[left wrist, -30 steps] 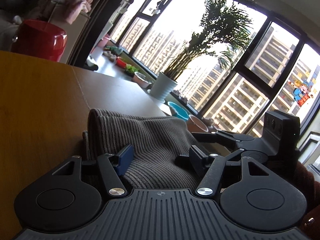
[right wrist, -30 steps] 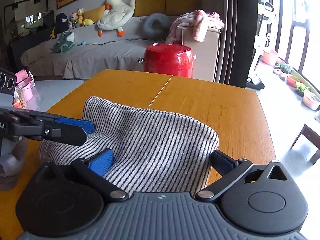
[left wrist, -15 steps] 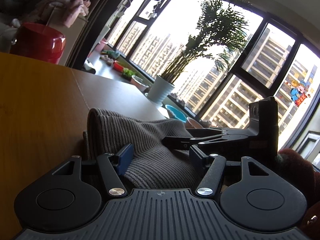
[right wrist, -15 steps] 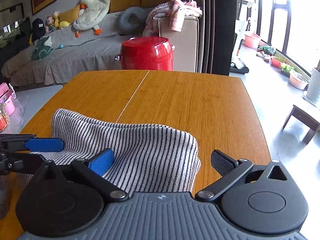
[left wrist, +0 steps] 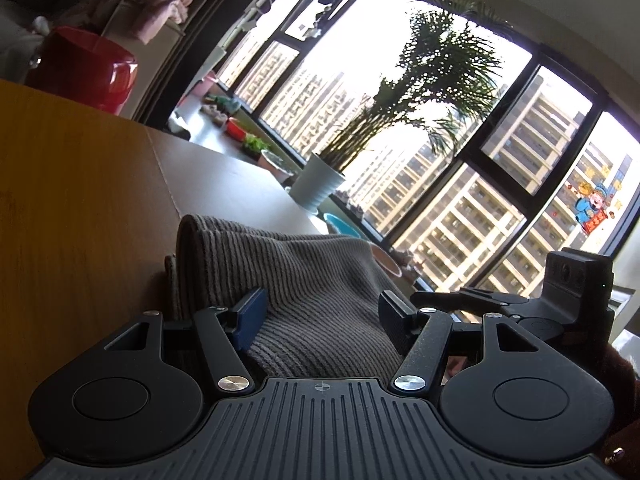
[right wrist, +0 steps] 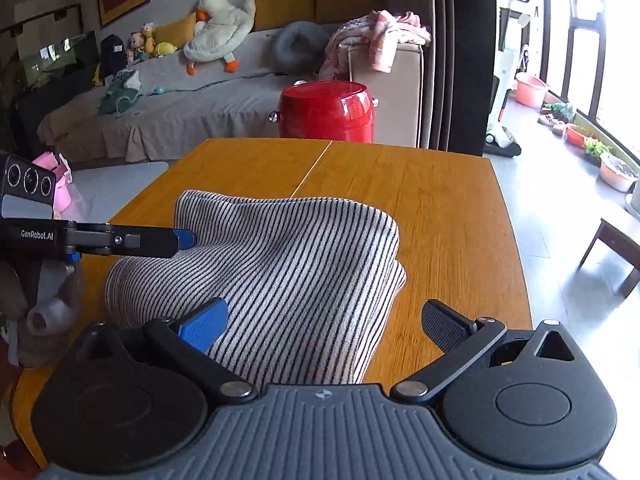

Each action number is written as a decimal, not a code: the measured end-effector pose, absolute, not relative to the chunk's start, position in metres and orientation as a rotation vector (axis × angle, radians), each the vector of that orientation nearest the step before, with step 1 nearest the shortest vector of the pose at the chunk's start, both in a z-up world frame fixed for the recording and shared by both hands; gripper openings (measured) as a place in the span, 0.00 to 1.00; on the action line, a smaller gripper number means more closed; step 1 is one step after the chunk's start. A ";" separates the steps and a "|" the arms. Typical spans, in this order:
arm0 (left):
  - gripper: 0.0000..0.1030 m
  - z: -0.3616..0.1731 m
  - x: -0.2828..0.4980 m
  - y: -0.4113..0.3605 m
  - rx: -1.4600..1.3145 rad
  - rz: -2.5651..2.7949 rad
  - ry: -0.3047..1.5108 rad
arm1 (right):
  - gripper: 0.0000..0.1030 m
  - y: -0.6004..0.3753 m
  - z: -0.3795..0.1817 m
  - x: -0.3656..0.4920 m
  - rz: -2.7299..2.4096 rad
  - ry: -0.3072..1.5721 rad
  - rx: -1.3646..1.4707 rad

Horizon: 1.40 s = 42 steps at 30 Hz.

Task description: Fold clothes

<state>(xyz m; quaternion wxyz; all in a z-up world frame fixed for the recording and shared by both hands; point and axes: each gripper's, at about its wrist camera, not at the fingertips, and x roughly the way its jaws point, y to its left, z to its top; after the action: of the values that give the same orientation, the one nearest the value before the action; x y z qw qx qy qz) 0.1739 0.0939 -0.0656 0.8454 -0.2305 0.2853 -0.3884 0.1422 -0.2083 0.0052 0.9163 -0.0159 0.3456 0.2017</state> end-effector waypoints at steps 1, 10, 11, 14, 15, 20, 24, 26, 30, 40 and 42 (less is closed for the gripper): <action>0.66 -0.066 0.174 0.094 -0.488 -0.817 0.603 | 1.00 -0.209 0.005 0.141 0.435 0.706 -0.021; 0.66 -0.066 0.171 0.098 -0.563 -0.787 0.645 | 1.00 -0.201 0.000 0.135 0.450 0.642 -0.136; 0.66 -0.065 0.170 0.098 -0.562 -0.786 0.653 | 1.00 -0.203 0.000 0.137 0.439 0.632 -0.134; 0.67 -0.062 0.162 0.094 -0.553 -0.806 0.676 | 1.00 -0.212 0.003 0.152 0.377 0.611 -0.141; 0.68 -0.061 0.159 0.091 -0.547 -0.816 0.682 | 1.00 -0.215 0.003 0.158 0.356 0.608 -0.136; 0.79 -0.057 0.147 0.068 -0.511 -0.880 0.699 | 1.00 -0.221 -0.004 0.180 0.289 0.599 -0.093; 0.83 -0.051 0.139 0.052 -0.465 -0.927 0.703 | 1.00 -0.223 -0.006 0.183 0.264 0.594 -0.075; 0.84 -0.044 0.135 0.054 -0.436 -0.919 0.691 | 1.00 -0.228 -0.005 0.181 0.261 0.601 -0.053; 0.92 -0.030 0.138 0.074 -0.409 -0.830 0.640 | 1.00 -0.239 -0.001 0.171 0.281 0.608 0.011; 0.75 -0.040 0.175 0.070 -0.261 -0.620 0.669 | 0.99 -0.247 -0.011 0.156 0.443 0.656 0.275; 0.72 -0.049 0.180 0.067 -0.264 -0.618 0.708 | 0.92 -0.243 -0.013 0.156 0.459 0.660 0.284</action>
<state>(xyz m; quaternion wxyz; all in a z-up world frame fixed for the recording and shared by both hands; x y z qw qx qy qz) 0.1802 0.0675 -0.0489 0.8832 -0.1268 0.3401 -0.2969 0.1557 -0.2429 -0.0135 0.9105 0.1376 0.3201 0.2226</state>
